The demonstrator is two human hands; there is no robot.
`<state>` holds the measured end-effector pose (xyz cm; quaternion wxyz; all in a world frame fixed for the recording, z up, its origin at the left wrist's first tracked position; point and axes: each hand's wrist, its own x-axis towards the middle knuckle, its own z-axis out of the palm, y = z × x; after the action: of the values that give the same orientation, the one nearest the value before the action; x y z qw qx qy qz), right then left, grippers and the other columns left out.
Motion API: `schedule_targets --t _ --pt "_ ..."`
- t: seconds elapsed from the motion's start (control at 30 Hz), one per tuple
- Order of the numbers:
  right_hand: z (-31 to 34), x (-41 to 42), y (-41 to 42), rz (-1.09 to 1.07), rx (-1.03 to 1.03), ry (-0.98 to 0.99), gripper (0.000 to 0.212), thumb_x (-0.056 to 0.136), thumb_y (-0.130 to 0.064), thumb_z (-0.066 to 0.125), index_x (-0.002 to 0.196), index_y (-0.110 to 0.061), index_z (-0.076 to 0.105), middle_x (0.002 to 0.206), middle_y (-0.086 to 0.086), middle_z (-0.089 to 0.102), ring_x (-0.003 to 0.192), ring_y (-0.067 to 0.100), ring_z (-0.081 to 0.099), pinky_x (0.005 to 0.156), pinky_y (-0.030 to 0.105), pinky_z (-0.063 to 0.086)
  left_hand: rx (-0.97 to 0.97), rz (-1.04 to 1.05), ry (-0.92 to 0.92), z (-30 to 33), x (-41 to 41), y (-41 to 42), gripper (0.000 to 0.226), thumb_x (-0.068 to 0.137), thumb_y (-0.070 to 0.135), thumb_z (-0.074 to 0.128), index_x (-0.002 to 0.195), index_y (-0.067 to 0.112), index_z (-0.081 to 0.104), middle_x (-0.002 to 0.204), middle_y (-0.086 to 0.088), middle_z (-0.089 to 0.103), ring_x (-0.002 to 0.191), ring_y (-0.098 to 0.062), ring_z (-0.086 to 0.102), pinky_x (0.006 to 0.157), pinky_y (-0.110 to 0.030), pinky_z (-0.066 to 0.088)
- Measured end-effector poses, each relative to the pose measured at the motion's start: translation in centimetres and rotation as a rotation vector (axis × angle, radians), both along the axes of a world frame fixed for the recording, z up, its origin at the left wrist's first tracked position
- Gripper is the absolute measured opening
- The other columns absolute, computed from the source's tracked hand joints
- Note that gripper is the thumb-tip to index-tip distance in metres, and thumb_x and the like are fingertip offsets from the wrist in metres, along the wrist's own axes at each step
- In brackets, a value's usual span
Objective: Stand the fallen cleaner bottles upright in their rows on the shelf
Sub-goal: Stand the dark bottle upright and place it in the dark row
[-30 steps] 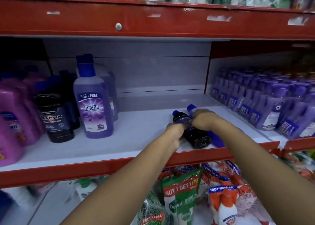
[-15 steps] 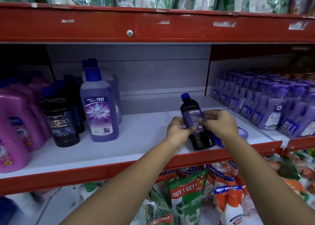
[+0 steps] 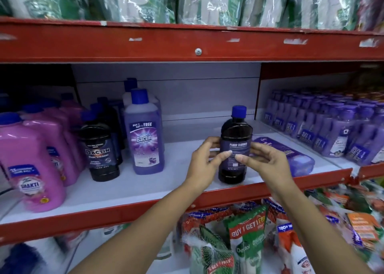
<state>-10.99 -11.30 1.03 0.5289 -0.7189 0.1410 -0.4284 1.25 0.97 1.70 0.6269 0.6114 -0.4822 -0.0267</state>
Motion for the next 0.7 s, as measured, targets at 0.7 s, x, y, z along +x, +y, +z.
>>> schedule_targets --t 0.7 --pt "-1.1 14.9 21.1 0.252 -0.134 -0.028 0.039 0.073 -0.015 0.081 0.111 -0.014 0.072 0.102 -0.005 0.076 0.093 0.005 0.071 0.087 0.022 0.055 -0.212 0.341 0.176 -1.6 9.9 23.8 0.039 0.085 -0.002 0.065 0.117 0.020 0.060 0.094 0.025 0.075 0.096 0.006 0.068 0.081 -0.012 0.051"
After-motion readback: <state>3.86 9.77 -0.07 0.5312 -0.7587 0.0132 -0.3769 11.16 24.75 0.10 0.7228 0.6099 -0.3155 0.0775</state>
